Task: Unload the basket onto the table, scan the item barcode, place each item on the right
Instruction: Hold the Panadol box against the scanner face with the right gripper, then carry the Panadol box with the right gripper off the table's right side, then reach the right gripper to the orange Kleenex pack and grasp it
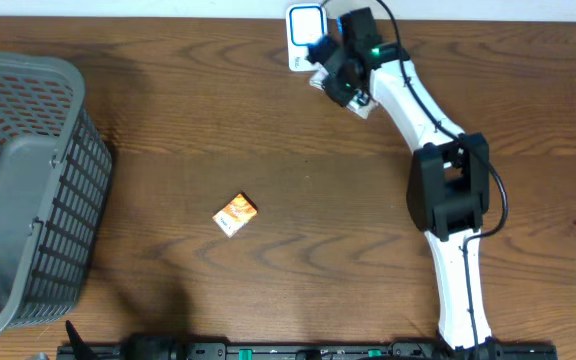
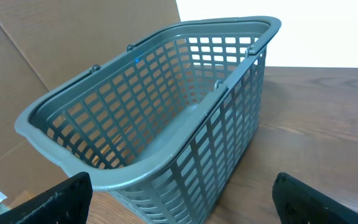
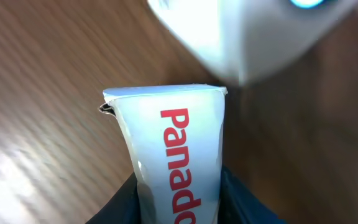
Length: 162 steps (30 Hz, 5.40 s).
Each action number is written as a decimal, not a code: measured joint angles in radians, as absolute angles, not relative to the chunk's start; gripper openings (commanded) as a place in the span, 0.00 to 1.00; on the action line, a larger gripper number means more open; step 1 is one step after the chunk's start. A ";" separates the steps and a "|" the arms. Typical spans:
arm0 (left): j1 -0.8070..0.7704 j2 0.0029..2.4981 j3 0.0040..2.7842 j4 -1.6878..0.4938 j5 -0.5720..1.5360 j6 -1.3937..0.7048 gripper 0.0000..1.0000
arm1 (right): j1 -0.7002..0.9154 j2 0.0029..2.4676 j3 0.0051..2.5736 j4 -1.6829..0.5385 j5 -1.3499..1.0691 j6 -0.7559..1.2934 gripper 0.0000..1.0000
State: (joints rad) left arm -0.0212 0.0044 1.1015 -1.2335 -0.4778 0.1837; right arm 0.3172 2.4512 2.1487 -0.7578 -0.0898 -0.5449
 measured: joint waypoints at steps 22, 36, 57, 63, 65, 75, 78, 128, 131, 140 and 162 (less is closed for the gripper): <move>-0.021 0.004 1.102 -1.234 -0.478 0.184 0.93 | 0.442 2.432 2.144 0.086 0.237 -0.882 0.29; -0.021 0.004 1.102 -1.234 -0.478 0.184 0.93 | 0.442 2.655 2.143 0.353 0.237 -1.097 0.32; -0.021 0.004 1.102 -1.233 -0.477 0.184 0.93 | 0.519 2.675 2.143 0.226 0.358 -1.187 0.28; -0.021 0.004 1.102 -1.234 -0.478 0.184 0.93 | 0.525 2.579 2.143 -0.024 0.478 -1.100 0.27; -0.021 0.004 1.102 -1.234 -0.478 0.184 0.93 | 0.523 2.534 2.143 -0.091 0.523 -1.058 0.28; -0.021 0.004 1.102 -1.234 -0.478 0.184 0.93 | 0.371 2.391 2.152 -0.653 0.693 -0.776 0.28; -0.021 0.004 1.102 -1.233 -0.478 0.184 0.93 | 0.243 2.391 2.145 -0.839 0.689 -0.634 0.25; -0.021 0.004 1.102 -1.233 -0.478 0.184 0.93 | 0.873 2.319 2.143 -1.320 -0.117 0.057 0.99; -0.021 0.004 1.102 -1.234 -0.478 0.184 0.93 | 0.933 2.320 2.143 -1.265 -0.002 0.061 0.99; -0.021 0.004 1.102 -1.234 -0.478 0.184 0.93 | 0.973 2.396 2.143 -1.201 0.060 0.061 0.99; -0.021 0.004 1.102 -1.234 -0.478 0.184 0.93 | 0.973 2.465 2.142 -1.159 -0.036 0.061 0.99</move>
